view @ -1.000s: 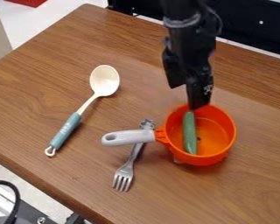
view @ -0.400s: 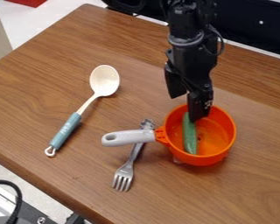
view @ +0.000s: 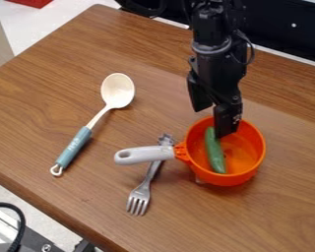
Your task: Pick and move container to top right side of table
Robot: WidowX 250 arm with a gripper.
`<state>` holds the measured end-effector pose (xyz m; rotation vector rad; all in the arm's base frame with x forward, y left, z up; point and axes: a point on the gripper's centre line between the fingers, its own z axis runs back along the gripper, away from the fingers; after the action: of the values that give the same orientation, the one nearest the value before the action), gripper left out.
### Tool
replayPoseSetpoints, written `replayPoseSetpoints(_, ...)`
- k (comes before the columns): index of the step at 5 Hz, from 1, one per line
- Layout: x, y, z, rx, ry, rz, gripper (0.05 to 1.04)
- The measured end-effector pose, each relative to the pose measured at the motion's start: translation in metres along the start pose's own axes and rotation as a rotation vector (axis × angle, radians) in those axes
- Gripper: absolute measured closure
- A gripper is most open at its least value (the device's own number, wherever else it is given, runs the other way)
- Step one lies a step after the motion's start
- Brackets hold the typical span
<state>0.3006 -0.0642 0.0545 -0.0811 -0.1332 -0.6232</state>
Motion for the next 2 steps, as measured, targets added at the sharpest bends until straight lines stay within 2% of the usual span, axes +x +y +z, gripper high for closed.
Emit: replayPoseSetpoints(2, -0.0007, -0.0007, -0.0079, 0.017, 0.006, -0.006, 0.684)
